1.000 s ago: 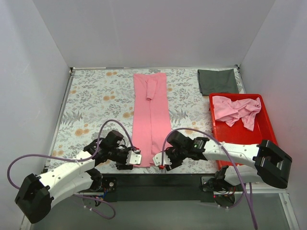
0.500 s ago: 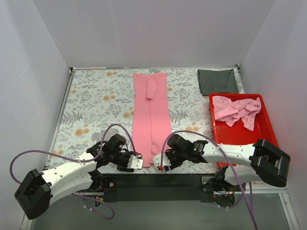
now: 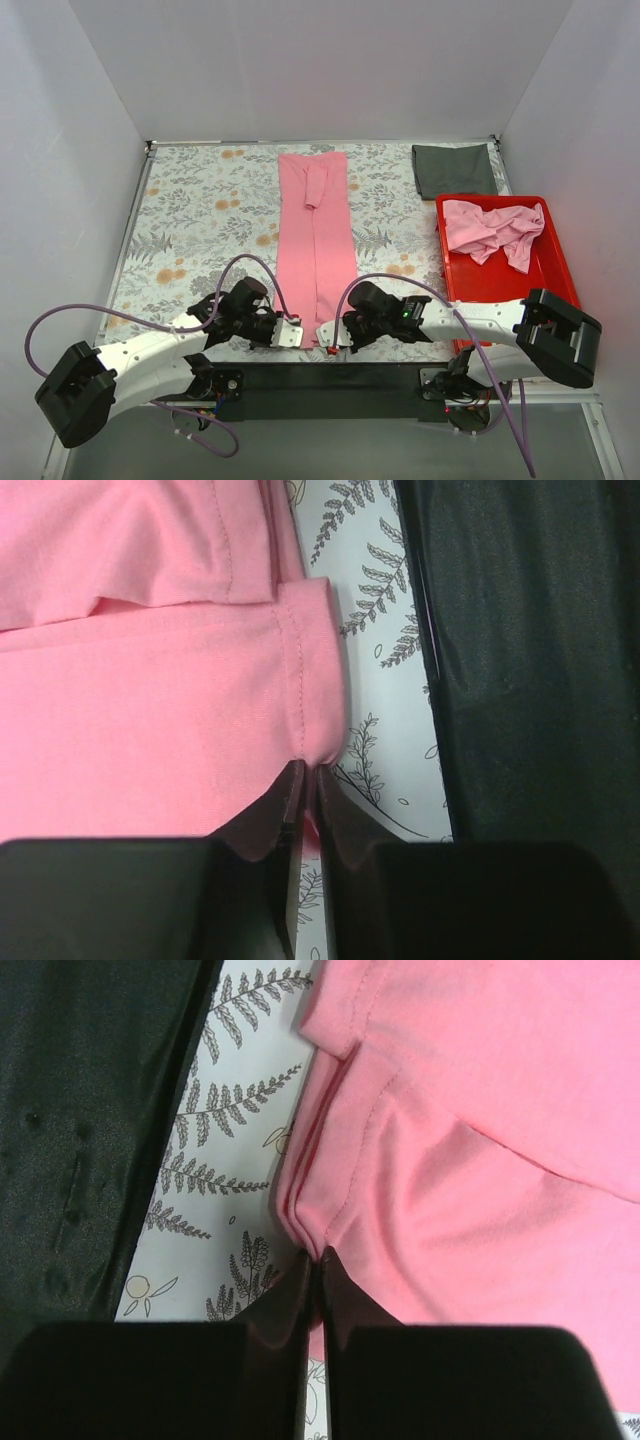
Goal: Fold and stack the t-shirts
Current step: Fold the tshirt
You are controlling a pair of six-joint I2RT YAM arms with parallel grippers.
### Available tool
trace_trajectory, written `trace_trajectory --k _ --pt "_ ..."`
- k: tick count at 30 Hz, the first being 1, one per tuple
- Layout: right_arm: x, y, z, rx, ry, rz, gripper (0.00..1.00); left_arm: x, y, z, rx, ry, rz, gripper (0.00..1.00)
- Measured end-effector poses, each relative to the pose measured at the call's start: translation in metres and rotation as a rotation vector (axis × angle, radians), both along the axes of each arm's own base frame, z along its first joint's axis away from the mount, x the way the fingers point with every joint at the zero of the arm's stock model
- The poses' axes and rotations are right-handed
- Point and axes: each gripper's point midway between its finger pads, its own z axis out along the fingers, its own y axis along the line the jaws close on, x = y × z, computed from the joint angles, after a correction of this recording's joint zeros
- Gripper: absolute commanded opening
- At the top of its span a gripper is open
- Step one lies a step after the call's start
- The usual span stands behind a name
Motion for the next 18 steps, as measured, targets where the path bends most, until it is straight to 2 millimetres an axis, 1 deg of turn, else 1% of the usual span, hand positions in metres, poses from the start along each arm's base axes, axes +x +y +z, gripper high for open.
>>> trace_trajectory --k 2,10,14,18 --pt "0.001 0.001 0.000 0.004 -0.007 -0.006 0.01 0.002 -0.001 0.000 -0.001 -0.003 0.005 0.00" --pt "0.002 0.000 0.002 0.005 -0.004 -0.029 0.01 0.007 -0.002 0.003 -0.007 -0.033 0.022 0.00" --pt "0.002 -0.009 0.004 -0.015 -0.005 -0.055 0.01 0.009 -0.003 0.016 -0.037 -0.056 0.035 0.00" --pt "0.007 -0.012 0.013 -0.004 -0.018 -0.077 0.01 0.018 -0.013 0.041 -0.081 -0.080 0.054 0.00"
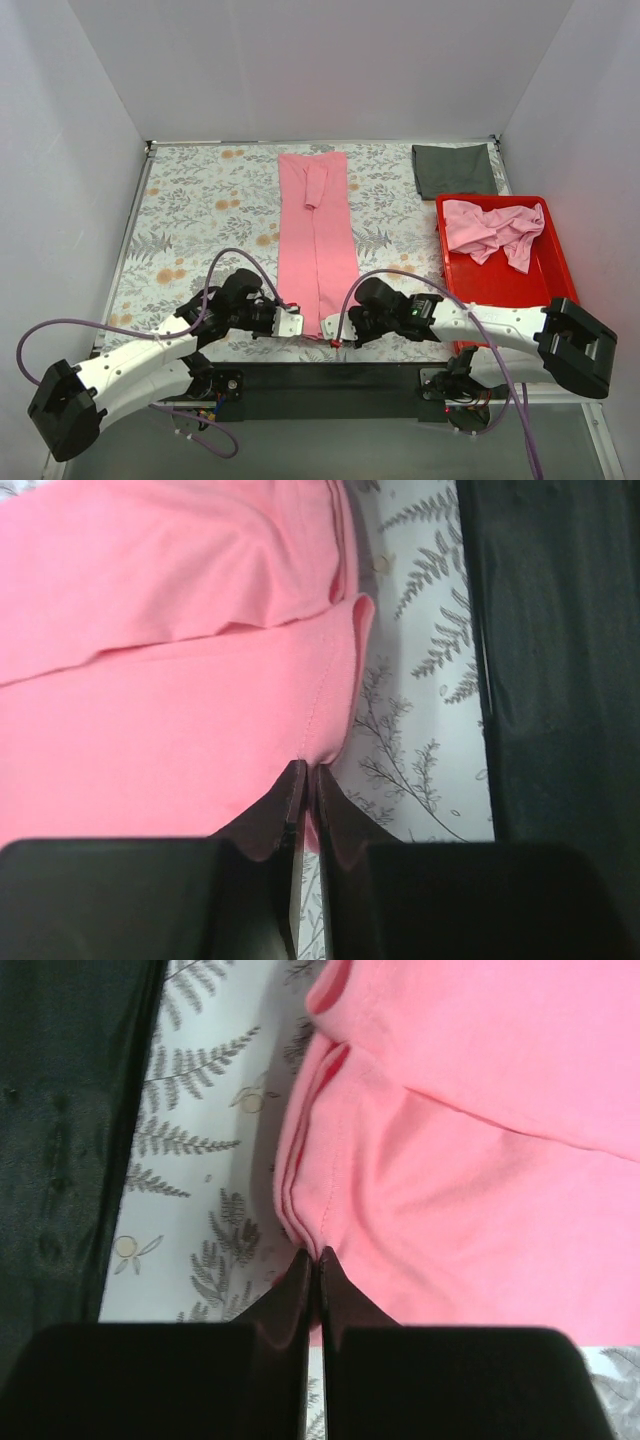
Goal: Fold and stack the t-shirts
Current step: Fold the tshirt
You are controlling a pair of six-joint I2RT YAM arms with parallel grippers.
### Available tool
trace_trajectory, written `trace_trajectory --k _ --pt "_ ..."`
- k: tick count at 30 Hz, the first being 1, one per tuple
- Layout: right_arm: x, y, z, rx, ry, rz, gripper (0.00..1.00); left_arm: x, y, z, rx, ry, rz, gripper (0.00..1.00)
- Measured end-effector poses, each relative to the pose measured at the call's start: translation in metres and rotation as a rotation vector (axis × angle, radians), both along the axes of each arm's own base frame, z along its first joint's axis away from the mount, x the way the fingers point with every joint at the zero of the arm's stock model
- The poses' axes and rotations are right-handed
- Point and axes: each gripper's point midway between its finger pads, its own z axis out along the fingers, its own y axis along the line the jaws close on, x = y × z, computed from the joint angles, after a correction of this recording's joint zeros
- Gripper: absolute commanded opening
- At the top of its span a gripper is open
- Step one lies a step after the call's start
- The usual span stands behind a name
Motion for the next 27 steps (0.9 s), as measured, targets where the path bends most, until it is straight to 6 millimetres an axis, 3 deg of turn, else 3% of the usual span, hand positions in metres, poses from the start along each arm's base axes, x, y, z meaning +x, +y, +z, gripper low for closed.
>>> trace_trajectory --k 4,10,14,20,27 --pt "0.019 0.005 0.019 0.040 -0.028 -0.038 0.01 0.009 -0.005 0.018 -0.044 -0.040 0.020 0.00" --pt "0.084 0.013 0.060 0.121 -0.100 -0.124 0.01 0.041 0.002 0.024 -0.048 -0.070 0.101 0.00" --pt "0.117 0.016 0.073 0.138 -0.151 -0.118 0.01 0.080 0.006 0.030 -0.051 -0.091 0.162 0.00" --pt "0.171 0.014 0.064 0.120 -0.188 -0.122 0.01 0.156 0.010 0.042 -0.072 -0.144 0.244 0.00" --pt "0.245 0.019 0.069 0.139 -0.257 -0.147 0.01 0.227 0.014 0.038 -0.089 -0.196 0.281 0.00"
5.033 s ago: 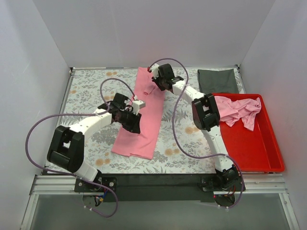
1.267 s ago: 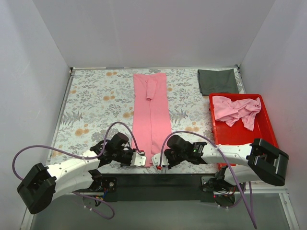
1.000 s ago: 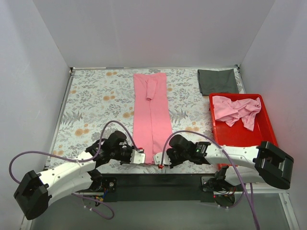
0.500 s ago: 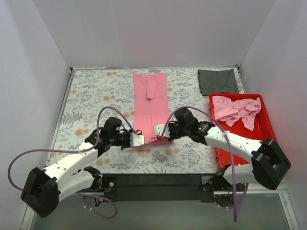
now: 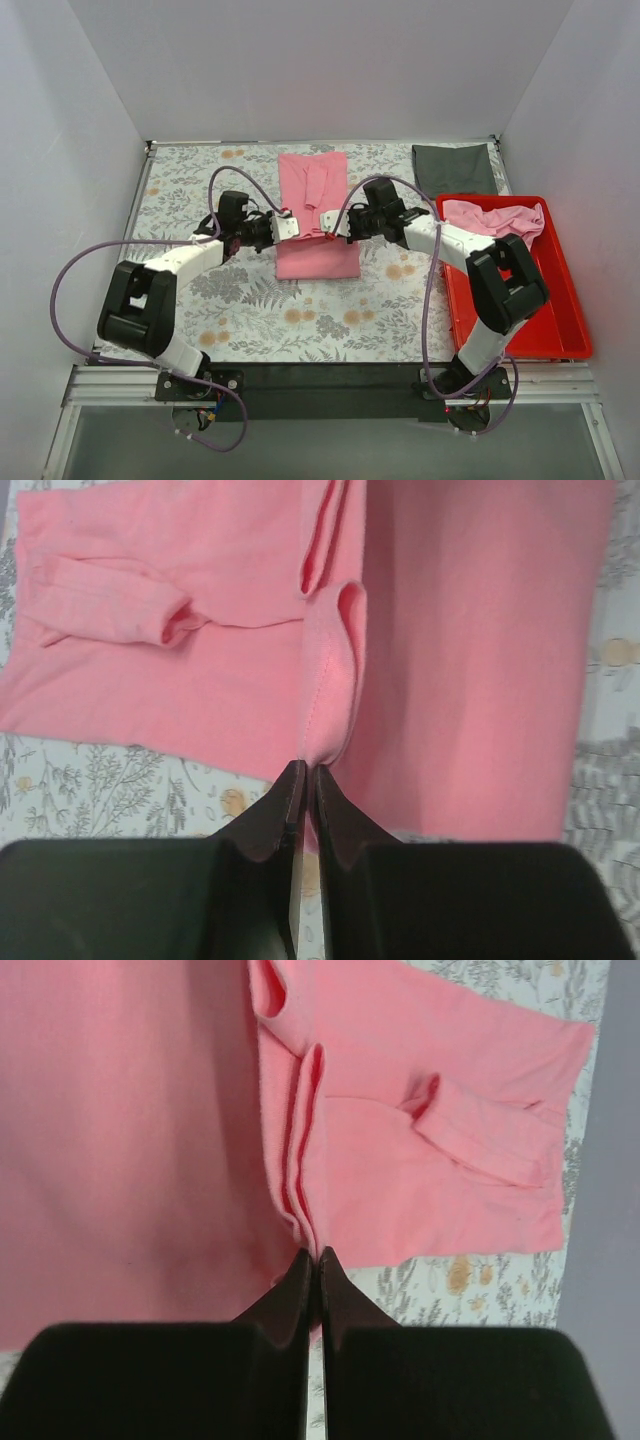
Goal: Fold and stack the t-shirts
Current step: Fold the tshirt
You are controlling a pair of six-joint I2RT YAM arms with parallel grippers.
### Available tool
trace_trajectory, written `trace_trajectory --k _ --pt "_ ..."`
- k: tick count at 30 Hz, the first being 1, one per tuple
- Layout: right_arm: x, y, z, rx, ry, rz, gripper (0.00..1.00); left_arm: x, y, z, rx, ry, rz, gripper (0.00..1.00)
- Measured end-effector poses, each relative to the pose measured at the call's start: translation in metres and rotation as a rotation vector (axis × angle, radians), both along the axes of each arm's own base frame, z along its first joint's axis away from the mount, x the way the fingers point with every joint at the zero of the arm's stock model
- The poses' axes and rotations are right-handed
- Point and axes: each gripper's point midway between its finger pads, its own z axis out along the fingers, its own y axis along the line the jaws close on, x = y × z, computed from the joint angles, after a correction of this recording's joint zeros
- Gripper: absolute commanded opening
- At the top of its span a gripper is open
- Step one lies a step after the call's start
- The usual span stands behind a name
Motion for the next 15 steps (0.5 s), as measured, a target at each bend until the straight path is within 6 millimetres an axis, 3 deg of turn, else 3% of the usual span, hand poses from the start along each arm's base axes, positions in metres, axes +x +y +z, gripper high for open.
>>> trace_trajectory --k 4,8,15 --pt "0.035 0.005 0.001 0.009 -0.037 -0.001 0.01 0.036 0.003 -0.007 -0.001 -0.024 0.019 0.00" --pt "0.060 0.008 -0.011 0.002 -0.044 -0.008 0.01 0.068 0.003 -0.011 -0.003 -0.056 0.035 0.00" --pt "0.079 0.009 -0.026 -0.008 -0.045 -0.008 0.01 0.093 0.002 -0.016 -0.002 -0.085 0.038 0.00"
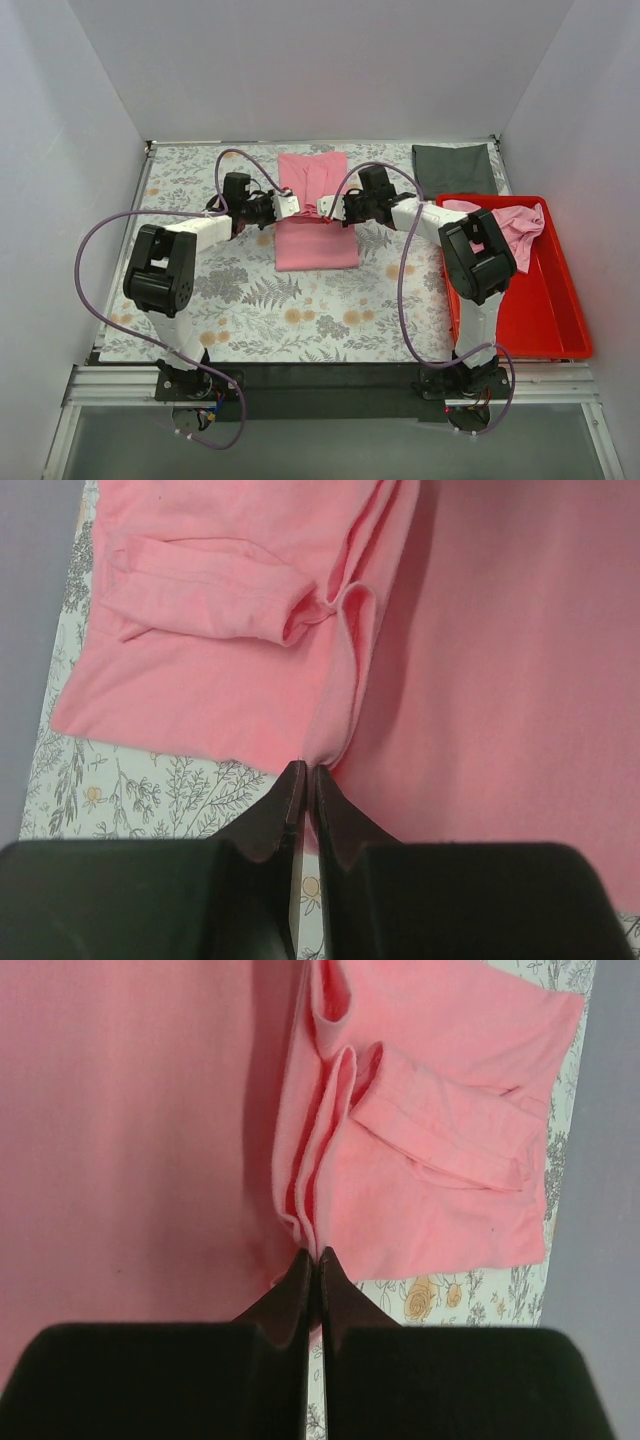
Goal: Fold and stack the t-shirts
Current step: Fold the tshirt
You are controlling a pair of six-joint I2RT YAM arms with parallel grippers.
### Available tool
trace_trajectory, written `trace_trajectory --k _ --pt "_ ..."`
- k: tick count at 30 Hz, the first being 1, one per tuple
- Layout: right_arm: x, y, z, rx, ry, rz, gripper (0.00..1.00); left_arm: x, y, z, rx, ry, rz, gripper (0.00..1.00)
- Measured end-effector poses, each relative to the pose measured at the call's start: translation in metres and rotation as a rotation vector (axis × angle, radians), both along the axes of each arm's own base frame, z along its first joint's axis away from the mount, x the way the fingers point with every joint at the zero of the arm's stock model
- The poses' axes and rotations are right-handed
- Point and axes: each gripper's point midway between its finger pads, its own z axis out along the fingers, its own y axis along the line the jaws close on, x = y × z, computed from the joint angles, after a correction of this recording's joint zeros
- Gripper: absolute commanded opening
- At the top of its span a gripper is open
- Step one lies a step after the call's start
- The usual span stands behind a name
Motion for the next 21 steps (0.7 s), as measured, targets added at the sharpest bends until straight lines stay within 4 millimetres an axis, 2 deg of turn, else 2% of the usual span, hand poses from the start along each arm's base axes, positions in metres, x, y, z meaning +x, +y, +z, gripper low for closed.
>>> trace_trajectory --k 14,15,17,18,19,21 --pt "0.018 0.002 -0.008 0.003 -0.024 -0.006 0.03 0.014 0.000 -0.019 0.014 -0.007 0.002 0.00" --pt "0.019 0.002 -0.007 0.005 -0.027 -0.007 0.18 0.015 0.000 -0.020 0.015 -0.007 0.003 0.06" --pt "0.022 0.002 -0.006 0.006 -0.034 -0.009 0.25 0.019 0.001 -0.021 0.020 -0.011 0.006 0.15" --pt "0.023 0.002 -0.006 0.006 -0.036 -0.013 0.33 0.022 0.001 -0.021 0.021 -0.014 0.009 0.20" --pt "0.024 0.002 -0.005 0.006 -0.040 -0.019 0.36 0.024 0.001 -0.021 0.023 -0.015 0.015 0.29" --pt "0.026 0.001 -0.004 0.003 -0.050 -0.026 0.42 0.028 0.002 -0.021 0.021 -0.013 0.030 0.33"
